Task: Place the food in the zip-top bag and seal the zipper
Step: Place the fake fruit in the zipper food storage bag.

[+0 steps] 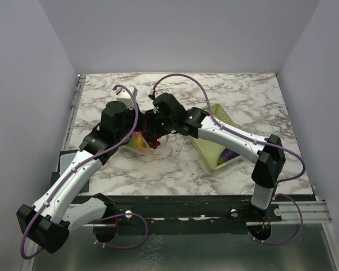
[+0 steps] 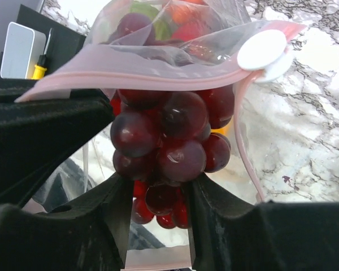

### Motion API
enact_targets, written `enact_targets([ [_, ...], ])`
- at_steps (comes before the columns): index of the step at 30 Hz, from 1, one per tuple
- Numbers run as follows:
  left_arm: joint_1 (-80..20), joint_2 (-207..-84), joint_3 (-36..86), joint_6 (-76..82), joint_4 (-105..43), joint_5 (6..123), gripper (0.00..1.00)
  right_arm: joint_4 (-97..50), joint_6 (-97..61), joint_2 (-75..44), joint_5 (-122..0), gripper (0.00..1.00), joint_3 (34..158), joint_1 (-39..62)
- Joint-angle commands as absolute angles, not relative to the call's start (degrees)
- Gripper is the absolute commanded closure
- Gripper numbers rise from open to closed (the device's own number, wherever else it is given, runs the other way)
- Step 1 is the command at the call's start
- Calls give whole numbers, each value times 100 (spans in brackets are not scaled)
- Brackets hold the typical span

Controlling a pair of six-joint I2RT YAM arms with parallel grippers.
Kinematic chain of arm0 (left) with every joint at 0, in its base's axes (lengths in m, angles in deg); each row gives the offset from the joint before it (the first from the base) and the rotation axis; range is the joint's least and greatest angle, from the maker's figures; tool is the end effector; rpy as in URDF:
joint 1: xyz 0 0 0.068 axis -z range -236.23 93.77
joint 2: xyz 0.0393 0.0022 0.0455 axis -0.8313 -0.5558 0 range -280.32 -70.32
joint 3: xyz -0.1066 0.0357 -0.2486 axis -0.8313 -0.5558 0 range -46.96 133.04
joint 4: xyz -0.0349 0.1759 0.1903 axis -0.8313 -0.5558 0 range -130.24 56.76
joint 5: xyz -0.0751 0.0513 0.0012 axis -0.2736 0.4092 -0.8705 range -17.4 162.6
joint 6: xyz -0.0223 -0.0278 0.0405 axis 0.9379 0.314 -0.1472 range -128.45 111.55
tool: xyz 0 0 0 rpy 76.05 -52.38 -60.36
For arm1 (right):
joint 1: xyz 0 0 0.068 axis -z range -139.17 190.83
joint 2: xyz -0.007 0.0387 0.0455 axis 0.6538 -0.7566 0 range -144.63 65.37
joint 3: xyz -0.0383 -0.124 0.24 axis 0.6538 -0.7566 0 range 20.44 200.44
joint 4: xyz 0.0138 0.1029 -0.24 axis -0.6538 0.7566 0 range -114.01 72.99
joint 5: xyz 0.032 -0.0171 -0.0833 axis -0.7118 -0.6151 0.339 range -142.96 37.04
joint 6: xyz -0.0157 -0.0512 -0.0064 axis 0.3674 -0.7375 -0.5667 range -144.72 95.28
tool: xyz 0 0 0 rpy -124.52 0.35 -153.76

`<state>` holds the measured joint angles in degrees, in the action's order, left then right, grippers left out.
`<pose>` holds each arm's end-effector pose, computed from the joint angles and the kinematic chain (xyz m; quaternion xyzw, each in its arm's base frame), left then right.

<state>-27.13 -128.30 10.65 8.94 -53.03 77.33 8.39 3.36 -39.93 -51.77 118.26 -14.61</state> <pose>0.2008 -0.1085 0.3580 0.0602 0.8174 -0.1946 0.5388 0.2414 0.3492 0.3255 -0.2099 0.8812 0.2751 0.3222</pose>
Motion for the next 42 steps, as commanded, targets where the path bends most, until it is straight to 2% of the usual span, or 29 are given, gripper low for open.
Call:
enact_targets([
  [1, -2688, -12760, 1044, 979, -5195, 7620, 98, 580, 386, -3593, -5004, 57, 11656, -1489],
  [14, -2697, -12771, 1035, 981, -5186, 7625, 98, 513, 408, -2856, -4584, 48, 11254, -1490],
  [23, -2694, -12767, 1035, 980, -5189, 7638, 98, 528, 456, -2357, -4371, 47, 10834, -1489],
  [31, -2696, -12782, 1035, 978, -5187, 7629, 98, 365, 758, -1848, -4089, 46, 9983, -1489],
  [42, -2696, -12798, 1026, 985, -5179, 7638, 98, -268, 1577, -1727, -4366, 46, 9033, -1489],
])
